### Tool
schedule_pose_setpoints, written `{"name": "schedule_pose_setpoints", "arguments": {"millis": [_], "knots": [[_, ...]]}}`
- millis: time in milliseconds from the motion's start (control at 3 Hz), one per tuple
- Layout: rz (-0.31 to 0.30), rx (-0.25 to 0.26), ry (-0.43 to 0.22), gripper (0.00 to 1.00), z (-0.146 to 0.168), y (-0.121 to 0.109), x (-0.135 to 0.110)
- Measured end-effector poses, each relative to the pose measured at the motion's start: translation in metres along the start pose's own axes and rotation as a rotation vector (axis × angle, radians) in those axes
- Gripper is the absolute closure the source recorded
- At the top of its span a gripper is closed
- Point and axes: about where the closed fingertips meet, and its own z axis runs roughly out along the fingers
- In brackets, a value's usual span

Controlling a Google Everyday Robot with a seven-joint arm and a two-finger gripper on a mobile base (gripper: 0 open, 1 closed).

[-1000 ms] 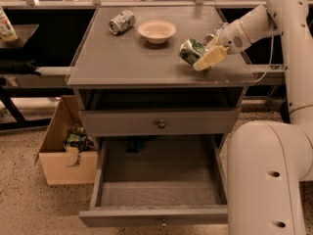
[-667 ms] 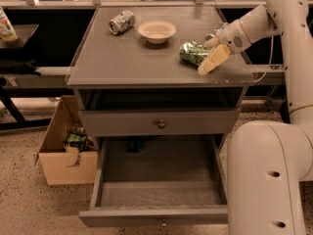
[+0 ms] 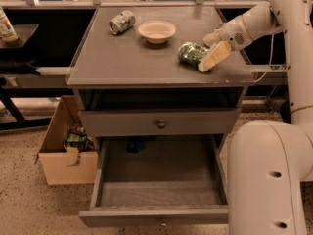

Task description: Pick green can from middle drawer and place on counter

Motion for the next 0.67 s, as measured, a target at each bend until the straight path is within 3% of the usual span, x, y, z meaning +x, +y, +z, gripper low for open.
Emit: {"name": "schedule_pose_setpoints", "arguments": {"millis": [667], "knots": [[-0.235,0.18,-0.012,0.0,-0.089,0.011,-0.058]]}}
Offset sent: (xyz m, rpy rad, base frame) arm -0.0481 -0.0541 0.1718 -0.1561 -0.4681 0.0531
